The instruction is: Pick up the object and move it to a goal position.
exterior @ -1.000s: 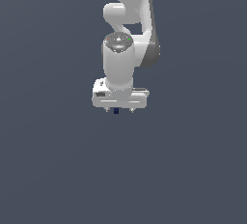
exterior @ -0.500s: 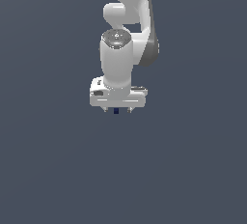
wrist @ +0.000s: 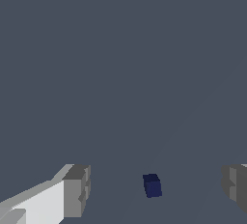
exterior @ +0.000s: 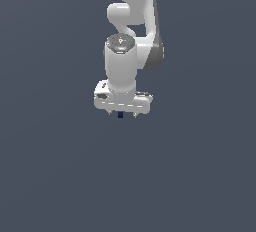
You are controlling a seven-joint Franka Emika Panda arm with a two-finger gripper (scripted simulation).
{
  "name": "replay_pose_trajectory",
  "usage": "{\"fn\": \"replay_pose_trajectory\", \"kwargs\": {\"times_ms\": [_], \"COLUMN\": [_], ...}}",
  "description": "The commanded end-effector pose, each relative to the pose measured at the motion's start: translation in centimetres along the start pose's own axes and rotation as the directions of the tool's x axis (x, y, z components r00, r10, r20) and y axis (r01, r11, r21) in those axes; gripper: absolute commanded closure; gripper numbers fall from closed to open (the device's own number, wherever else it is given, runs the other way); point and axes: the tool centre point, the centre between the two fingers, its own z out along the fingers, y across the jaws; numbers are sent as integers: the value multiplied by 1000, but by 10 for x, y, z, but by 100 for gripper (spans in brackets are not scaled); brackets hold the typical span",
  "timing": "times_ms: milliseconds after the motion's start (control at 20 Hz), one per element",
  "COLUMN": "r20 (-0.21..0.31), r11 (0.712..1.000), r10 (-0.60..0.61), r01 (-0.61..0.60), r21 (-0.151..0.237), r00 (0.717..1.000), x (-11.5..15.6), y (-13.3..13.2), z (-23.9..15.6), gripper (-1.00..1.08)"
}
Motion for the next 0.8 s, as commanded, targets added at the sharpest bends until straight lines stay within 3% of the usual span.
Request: {"fn": "replay_pose_trajectory", "kwargs": {"times_ms": [0,350,750], "r20": [3,13,26], "r11": [999,972,888], "r10": [49,236,460], "r01": [-49,-236,-460], "r21": [3,9,8], "r00": [999,972,888], "x": [-3,-16,-32], "y": [0,1,4], "z": [5,21,41], "gripper": [-92,-92,-92]}}
